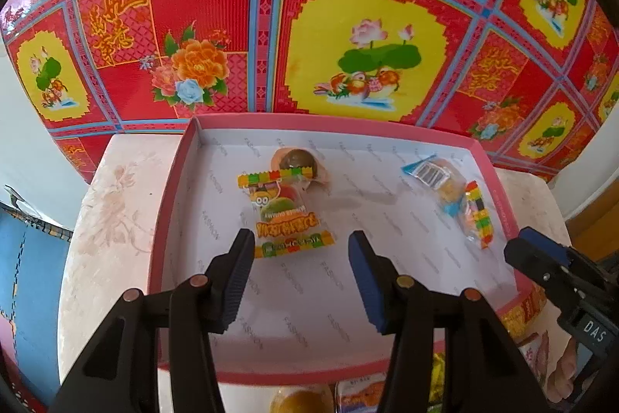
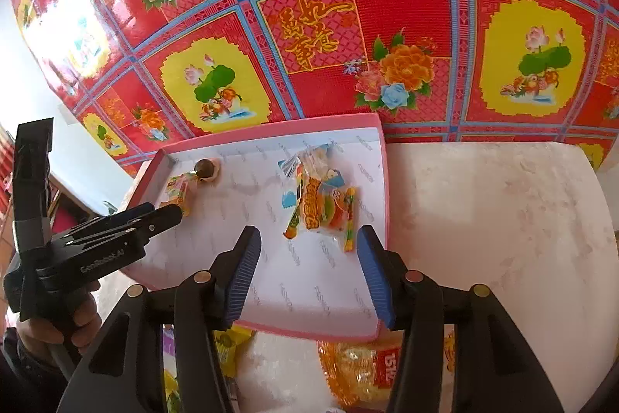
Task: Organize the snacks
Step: 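Open both tools to drop the candy packs into the pink box, then move both tools back toward the snacks beside the box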
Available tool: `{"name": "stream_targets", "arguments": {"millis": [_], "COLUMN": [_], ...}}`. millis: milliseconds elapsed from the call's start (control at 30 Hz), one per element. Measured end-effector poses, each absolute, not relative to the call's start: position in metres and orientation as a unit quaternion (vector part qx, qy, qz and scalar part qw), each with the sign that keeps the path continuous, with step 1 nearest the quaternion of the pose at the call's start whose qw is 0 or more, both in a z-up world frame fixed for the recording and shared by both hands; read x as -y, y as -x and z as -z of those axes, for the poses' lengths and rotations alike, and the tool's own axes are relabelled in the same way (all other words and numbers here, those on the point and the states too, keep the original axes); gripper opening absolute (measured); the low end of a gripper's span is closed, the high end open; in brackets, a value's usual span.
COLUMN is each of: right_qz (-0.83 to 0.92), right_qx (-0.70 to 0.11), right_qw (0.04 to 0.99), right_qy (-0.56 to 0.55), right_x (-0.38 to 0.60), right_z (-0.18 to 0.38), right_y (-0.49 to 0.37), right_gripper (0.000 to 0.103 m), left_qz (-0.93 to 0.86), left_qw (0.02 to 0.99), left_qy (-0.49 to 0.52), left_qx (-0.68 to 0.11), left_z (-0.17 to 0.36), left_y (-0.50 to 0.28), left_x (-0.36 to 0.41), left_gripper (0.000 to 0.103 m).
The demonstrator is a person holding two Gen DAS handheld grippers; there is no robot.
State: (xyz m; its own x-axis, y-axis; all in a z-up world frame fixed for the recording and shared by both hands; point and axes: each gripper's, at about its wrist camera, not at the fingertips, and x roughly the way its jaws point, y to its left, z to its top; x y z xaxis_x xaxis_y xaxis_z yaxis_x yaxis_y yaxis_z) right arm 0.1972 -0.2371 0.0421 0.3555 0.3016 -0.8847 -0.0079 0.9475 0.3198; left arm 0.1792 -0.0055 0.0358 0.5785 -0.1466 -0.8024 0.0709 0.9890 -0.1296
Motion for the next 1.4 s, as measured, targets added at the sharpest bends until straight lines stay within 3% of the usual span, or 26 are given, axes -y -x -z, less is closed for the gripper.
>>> {"name": "stream_targets", "arguments": {"millis": [1400], "right_qz": [-0.053], "right_qx": [-0.577], "right_qw": [0.804], "right_qy": [-0.131], "right_x": [0.278], "right_z": [-0.054], "right_y": [-0.130], "right_gripper": [0.054], "left_qz": [0.058], "left_qw": [0.881], "left_qy": [0.055], "left_qx": [-0.466], "left_z": [-0.040], "left_y": [-0.110], "left_x": [-0.011], "left_gripper": [0.053]}}
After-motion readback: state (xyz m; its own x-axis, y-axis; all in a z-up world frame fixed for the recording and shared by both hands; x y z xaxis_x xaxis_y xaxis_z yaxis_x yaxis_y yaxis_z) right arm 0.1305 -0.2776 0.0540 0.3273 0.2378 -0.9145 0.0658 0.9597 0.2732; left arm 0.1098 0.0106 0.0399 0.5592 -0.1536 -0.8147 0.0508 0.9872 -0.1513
